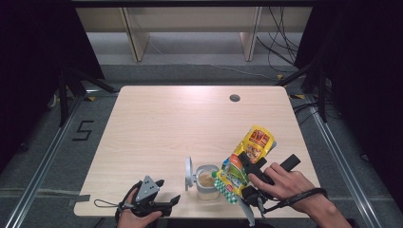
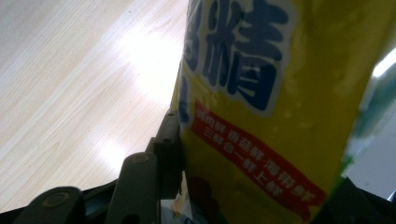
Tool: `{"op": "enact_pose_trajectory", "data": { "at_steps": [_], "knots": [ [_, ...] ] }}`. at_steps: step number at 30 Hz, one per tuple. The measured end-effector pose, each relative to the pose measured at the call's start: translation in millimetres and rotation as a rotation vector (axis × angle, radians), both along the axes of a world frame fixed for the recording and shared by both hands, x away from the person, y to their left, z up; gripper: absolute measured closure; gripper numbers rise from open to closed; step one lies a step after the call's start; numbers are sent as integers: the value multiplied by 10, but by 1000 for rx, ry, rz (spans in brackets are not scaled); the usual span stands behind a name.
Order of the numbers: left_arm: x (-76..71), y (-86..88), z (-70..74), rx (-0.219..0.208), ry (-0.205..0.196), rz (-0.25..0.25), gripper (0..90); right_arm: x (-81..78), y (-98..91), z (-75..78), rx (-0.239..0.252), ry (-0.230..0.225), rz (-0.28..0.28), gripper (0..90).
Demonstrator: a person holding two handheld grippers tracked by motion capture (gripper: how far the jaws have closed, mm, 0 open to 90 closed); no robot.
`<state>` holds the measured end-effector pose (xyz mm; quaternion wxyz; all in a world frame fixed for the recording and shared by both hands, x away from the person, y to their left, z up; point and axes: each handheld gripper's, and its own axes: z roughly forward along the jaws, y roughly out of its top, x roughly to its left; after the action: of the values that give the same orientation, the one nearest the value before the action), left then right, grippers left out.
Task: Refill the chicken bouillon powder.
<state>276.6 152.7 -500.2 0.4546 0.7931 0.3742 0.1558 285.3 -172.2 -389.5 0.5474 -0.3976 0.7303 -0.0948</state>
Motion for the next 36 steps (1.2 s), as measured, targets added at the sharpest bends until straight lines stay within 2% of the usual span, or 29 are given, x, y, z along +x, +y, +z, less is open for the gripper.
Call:
{"op": "enact_pose_trajectory", "data": {
  "at_steps": [3,5,7,17,18,21,27,29,30,31,36],
  "knots": [
    [2,2,0,2,0,0,203,-1,-4,1,10,-1,-2,587],
    [2,3,-1,3,0,0,203,-32,-21,-25,52,18,-55,589],
    [3,2,-1,3,0,-1,203,-18,-19,-16,38,20,-38,590],
    [2,4,1,1,-1,-1,203,-15,-26,-8,44,28,-41,603],
    [2,4,1,2,-1,-1,203,-16,-22,-3,25,41,-41,603],
    [2,6,2,2,-2,-1,203,-26,-30,-13,62,29,-59,605],
    [-1,-6,-1,-15,-2,5,203,-27,-33,-14,59,29,-60,608],
    [3,7,4,3,-2,-1,203,-30,-32,-10,41,37,-67,608],
    [2,5,3,-1,-3,1,203,-29,-46,-30,88,36,-69,609],
    [1,0,1,-7,-2,3,203,-15,-41,-18,70,34,-50,609],
    [-2,-3,3,-9,-3,7,203,-15,-43,-15,70,35,-48,611]
  ]
}}
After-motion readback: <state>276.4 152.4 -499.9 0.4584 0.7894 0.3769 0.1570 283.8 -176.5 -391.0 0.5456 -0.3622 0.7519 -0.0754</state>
